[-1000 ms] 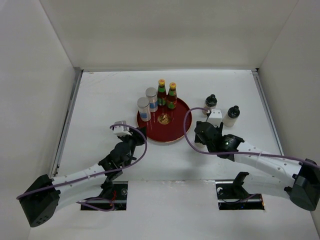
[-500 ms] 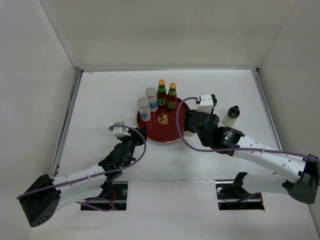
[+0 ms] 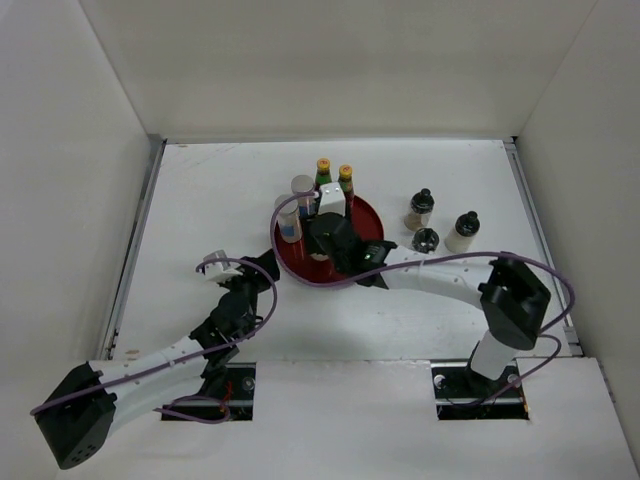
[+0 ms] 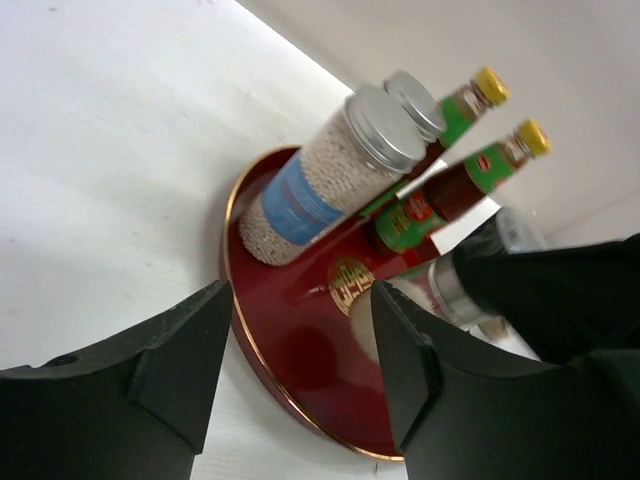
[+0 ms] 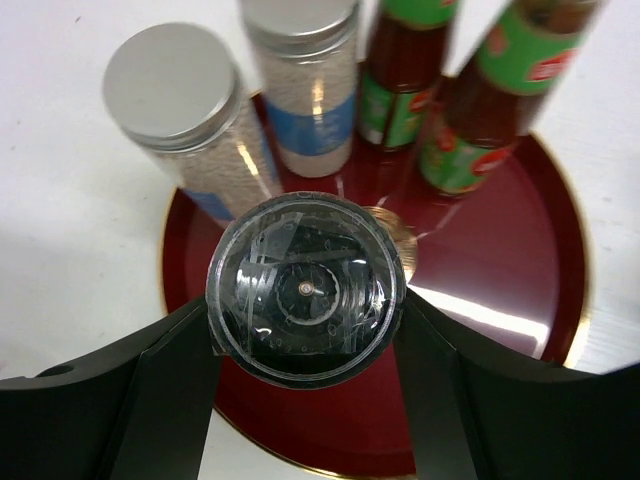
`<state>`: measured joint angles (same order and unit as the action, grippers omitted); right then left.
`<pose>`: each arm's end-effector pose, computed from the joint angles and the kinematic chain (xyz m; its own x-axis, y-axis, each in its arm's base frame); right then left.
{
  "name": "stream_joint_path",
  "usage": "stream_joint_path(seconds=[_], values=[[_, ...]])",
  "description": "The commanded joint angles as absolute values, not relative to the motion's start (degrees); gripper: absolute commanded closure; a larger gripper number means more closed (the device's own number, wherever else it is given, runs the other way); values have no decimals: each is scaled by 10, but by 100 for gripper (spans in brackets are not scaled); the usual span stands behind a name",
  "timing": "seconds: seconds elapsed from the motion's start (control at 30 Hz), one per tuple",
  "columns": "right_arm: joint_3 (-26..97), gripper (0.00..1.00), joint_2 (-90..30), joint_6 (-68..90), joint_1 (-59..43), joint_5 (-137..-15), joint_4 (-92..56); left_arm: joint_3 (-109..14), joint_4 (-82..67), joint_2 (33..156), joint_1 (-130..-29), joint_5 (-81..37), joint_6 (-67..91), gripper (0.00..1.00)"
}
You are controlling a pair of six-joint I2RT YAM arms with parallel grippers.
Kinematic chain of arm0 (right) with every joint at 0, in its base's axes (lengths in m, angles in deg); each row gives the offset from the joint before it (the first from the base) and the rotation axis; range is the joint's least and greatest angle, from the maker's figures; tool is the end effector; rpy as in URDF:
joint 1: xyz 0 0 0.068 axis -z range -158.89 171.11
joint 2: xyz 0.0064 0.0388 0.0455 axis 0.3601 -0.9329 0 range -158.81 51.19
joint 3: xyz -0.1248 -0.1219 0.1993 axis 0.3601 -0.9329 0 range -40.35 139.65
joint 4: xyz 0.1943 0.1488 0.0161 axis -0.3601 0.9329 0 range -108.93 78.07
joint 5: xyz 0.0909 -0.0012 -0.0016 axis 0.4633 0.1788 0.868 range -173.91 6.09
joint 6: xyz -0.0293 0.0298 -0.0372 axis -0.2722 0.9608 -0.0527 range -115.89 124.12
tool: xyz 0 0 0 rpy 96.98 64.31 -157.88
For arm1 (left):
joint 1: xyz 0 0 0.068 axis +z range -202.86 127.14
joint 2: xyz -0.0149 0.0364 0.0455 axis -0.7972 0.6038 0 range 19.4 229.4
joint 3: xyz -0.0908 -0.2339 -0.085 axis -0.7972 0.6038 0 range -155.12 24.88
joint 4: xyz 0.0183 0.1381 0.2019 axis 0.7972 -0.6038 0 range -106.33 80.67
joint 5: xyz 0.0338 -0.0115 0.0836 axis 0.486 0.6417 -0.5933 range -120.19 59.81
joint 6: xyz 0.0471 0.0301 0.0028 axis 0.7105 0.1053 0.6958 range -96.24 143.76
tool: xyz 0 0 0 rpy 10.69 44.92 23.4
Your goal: Organize the condiment bottles
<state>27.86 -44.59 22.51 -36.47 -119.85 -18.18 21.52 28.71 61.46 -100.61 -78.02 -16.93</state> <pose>0.2162 0.2985 0.2658 -0.3698 -0.1054 -0.9231 -0.3054 0.9521 0.0136 0.1187 -0.0882 0.1881 -0.0050 -0.6455 -0.7638 -0.0062 0.7638 -0.6454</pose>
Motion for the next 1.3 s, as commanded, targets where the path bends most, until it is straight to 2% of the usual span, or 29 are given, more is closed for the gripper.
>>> stream_joint_path(seconds=[0.0, 0.2, 0.33, 0.47, 0.57, 0.77, 0.97, 1.13, 1.27], values=[[333, 48, -464, 220, -385, -1193, -300, 222, 291, 607, -1002, -840, -208, 42], [342, 45, -524, 218, -409, -1201, -346, 223, 276, 606, -1002, -863, -226, 35], [339, 35, -544, 223, -417, -1203, -345, 227, 278, 604, -999, -862, -227, 29], [309, 18, -514, 232, -418, -1204, -344, 226, 280, 613, -997, -860, -220, 27], [273, 13, -464, 235, -418, -1204, -340, 226, 282, 612, -996, -856, -220, 27], [134, 12, -285, 272, -368, -1216, -326, 219, 285, 612, -1005, -835, -205, 26], [43, 13, -136, 316, -257, -1286, -186, 215, 315, 636, -1012, -798, -185, 26], [35, 8, -127, 337, -178, -1310, -52, 213, 327, 660, -1012, -797, -183, 26], [28, 6, -163, 350, -137, -1281, -31, 211, 329, 666, -1013, -791, -183, 26]])
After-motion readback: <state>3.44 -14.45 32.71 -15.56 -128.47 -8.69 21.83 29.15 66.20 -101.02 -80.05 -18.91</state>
